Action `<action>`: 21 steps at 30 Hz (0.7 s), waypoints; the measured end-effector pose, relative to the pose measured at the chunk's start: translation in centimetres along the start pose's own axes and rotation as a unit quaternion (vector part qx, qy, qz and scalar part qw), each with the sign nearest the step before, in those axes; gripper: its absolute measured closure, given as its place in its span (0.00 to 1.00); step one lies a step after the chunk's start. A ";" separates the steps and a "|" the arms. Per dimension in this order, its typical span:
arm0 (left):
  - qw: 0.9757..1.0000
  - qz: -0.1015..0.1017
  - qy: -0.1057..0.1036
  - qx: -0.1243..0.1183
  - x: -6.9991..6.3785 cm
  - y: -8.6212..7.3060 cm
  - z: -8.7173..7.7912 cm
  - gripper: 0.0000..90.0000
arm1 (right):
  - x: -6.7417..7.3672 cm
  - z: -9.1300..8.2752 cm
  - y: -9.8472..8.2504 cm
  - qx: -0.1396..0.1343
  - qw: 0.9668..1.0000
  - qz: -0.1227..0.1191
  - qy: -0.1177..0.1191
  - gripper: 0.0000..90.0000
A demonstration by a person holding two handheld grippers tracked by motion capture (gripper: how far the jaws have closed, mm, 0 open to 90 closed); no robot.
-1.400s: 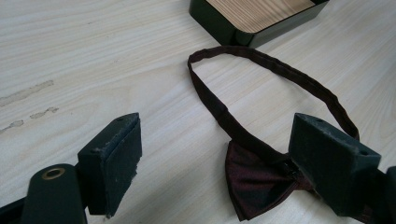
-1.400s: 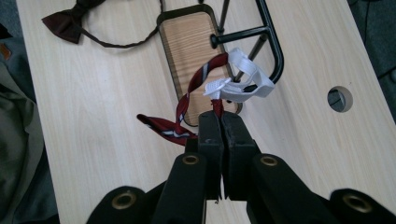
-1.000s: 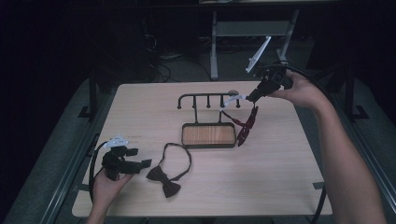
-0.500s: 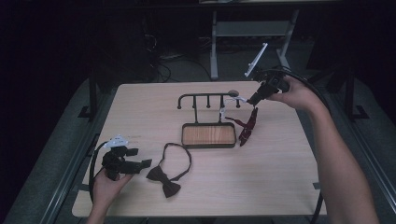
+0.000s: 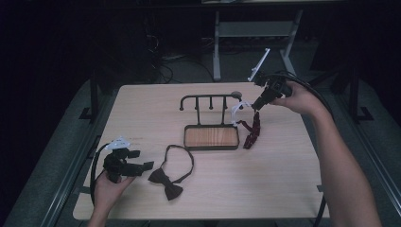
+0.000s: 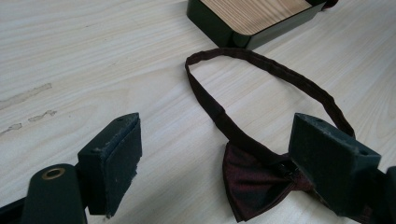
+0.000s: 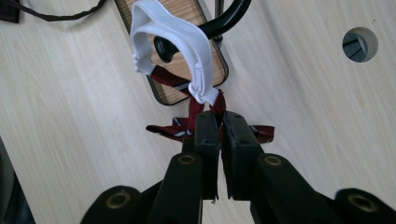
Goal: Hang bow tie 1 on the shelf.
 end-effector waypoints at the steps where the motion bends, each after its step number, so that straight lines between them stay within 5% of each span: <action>1: 1.000 0.000 0.000 0.000 0.0 0.0 0.0 0.19 | 0.0 0.0 0.0 0.000 1.000 0.001 -0.001 0.93; 10: 1.000 0.002 0.001 -0.002 0.0 0.0 -0.1 0.19 | 0.2 -0.3 0.0 -0.006 1.000 -0.001 -0.002 0.93; 21: 1.000 0.003 0.002 0.003 -0.2 0.0 0.0 0.19 | 1.6 -0.7 -1.7 -0.027 0.999 -0.019 0.034 0.86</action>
Point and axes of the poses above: each handheld gripper's, and its own axes: z roughly forward along the jaws, y roughly out of its top, x roughly to its left, the point moved 6 cm from there along z, roughly forward along the jaws, and after that the axes turned 3 degrees about z, right-handed, at the moved point
